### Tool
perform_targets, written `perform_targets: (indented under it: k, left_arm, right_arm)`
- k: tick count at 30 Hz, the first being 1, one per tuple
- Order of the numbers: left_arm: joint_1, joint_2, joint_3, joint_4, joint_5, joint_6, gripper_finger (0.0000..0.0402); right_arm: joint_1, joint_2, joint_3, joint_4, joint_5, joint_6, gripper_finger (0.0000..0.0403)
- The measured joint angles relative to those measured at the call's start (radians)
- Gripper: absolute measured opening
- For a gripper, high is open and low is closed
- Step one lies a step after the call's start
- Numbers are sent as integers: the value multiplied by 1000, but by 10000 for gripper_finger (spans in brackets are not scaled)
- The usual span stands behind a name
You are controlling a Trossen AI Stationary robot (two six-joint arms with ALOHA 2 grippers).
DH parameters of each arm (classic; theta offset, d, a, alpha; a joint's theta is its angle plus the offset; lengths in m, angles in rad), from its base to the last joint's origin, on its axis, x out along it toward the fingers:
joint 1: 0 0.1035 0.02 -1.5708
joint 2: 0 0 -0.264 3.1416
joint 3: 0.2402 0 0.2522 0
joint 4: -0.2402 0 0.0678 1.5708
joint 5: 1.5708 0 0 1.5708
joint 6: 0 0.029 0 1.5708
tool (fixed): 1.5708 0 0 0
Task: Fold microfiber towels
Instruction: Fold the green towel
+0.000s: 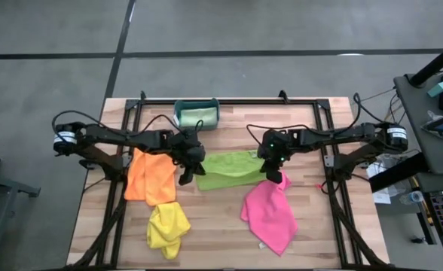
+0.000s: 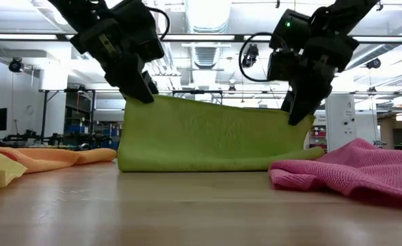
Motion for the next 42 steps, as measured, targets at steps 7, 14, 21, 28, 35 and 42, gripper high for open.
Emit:
perform_targets:
  k: [7,14,21,28,35,42]
  left_arm:
    - [-7,-2,-1,2,0,-26,0]
    - [-57,-13,7,3,31,-115,0]
    - [-174,-14,7,7,73,-251,0]
    - [-253,4,6,75,41,-320,0]
    - [-232,10,-6,52,-22,-282,0]
    - [-191,11,-21,15,-122,-251,0]
  right_arm:
    - [12,-4,0,-1,0,31,8]
    - [65,-6,0,-1,-105,103,8]
    - [193,-6,0,8,-150,225,9]
    - [302,-6,0,25,-149,341,9]
    - [308,-6,0,71,-7,325,8]
    - [222,-6,0,72,119,217,9]
